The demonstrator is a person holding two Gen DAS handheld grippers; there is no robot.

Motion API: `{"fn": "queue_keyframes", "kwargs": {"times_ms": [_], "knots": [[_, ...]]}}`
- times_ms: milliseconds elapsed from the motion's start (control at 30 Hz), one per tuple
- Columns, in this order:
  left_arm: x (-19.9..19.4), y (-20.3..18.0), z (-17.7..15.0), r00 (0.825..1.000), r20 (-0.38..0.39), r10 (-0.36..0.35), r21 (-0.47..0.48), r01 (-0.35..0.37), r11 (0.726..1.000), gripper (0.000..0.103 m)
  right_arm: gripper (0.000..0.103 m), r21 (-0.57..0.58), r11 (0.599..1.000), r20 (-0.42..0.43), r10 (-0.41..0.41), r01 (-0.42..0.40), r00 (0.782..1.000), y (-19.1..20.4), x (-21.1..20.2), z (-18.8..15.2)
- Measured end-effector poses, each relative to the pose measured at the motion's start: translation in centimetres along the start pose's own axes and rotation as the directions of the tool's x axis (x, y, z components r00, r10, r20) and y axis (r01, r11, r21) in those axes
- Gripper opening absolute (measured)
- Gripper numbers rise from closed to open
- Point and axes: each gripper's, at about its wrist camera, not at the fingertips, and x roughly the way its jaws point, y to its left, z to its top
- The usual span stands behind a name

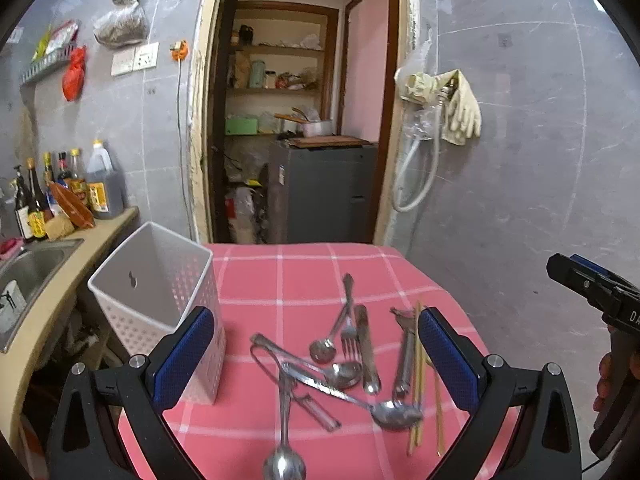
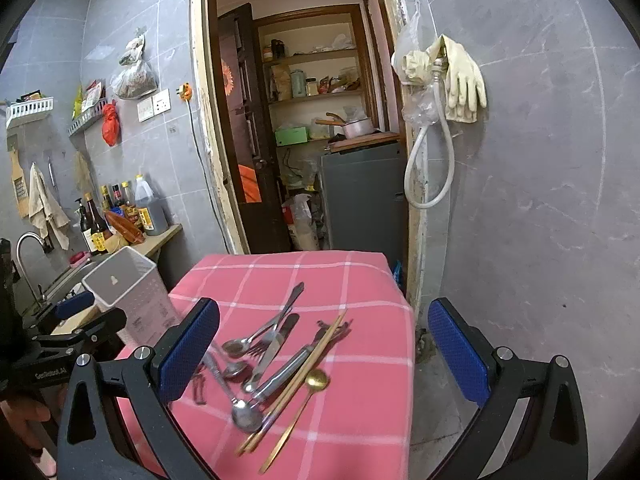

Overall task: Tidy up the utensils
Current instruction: 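Lower the left tool to the steel tongs while the right tool reaches the chopsticks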

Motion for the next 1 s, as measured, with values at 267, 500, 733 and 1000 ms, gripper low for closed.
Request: {"fn": "queue_keyframes", "kwargs": {"times_ms": [267,500,733,1000], "knots": [[4.4,-1.4,-0.4,0.997,-0.022,0.074,0.011,-0.074,0.997,0.103,0.102,0.027,0.998,-0.049,0.066,-0.065,0.997,-2.0,6.0,-0.8],[8.5,-1.5,-2.4,0.977,-0.177,0.114,-0.010,-0.118,0.993,0.092,0.072,0.096,0.984,-0.209,0.168,-0.151,0.963,-3.4,12.7,-2.8],[12.3,0.1,-4.5,0.918,-0.366,0.152,-0.122,-0.209,0.970,0.065,0.034,0.209,0.954,-0.351,0.278,-0.215,0.894,-3.5,18.7,-5.9],[14.3,2.2,-6.9,0.871,-0.476,0.120,-0.266,-0.273,0.924,0.042,0.025,0.265,0.933,-0.441,0.341,-0.243,0.830,-2.2,22.3,-8.4]]}}
